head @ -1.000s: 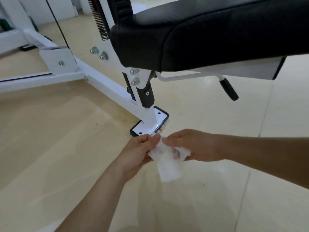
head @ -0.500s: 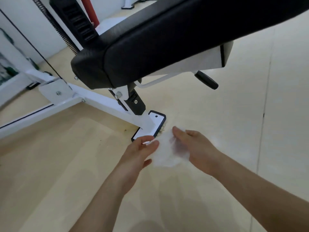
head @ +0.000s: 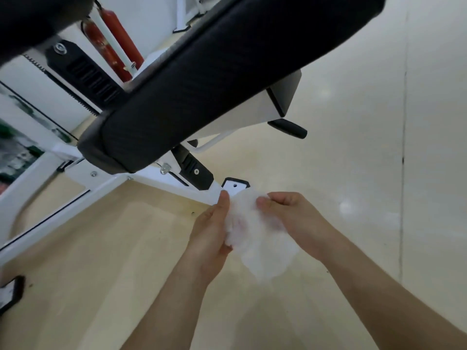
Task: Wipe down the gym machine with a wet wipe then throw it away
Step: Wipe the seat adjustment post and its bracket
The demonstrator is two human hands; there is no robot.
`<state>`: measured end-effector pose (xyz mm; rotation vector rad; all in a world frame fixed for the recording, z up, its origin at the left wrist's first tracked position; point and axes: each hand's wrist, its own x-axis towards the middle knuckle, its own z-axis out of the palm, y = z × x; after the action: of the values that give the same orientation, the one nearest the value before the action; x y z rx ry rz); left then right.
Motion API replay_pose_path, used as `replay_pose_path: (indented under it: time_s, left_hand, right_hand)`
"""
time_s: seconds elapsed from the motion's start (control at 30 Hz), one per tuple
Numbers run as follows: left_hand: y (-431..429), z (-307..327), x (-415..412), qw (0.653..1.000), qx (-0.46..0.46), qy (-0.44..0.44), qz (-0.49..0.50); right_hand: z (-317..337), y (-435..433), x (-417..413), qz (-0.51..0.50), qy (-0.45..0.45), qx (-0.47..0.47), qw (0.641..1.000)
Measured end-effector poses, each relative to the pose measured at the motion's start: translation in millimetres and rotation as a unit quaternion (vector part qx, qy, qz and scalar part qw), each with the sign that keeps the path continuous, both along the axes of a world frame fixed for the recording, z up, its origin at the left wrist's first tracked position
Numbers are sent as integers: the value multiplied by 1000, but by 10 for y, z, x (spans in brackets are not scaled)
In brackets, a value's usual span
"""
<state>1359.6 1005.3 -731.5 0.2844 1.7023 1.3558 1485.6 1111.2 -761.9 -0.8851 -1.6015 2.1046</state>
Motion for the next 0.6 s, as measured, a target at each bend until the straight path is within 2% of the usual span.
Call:
replay_pose_path:
  time_s: [0.07, 0.13, 0.27, 0.37, 0.43, 0.5, 0.53, 0.6]
  left_hand:
    - [22, -17, 52, 1000, 2, 9, -29]
    - [53, -48, 81, 1000, -1, 15, 6]
    - [61, -116, 125, 996, 5, -28, 83]
    - [81, -121, 142, 994, -3, -41, 106]
    - [77, -111, 140, 996, -10, -73, 55]
    - [57, -57, 159, 992, -11, -111, -51]
    - [46, -35, 180, 989, -3, -110, -97]
    - [29, -48, 203, 991, 1, -47, -126]
  right_hand:
    - [-24, 32, 5, -14, -2, -1, 1000]
    - [-68, 42, 15, -38, -4, -10, 999]
    - [-156, 55, 108, -101, 6, -30, 994]
    - [-151, 65, 252, -63, 31, 5, 998]
    - [-118, 62, 285, -28, 27, 69, 997]
    - [-114, 64, 278, -39, 15, 90, 995]
    - [-112, 75, 275, -49, 9, 75, 996]
    - [-113, 94, 297, -55, 12, 17, 998]
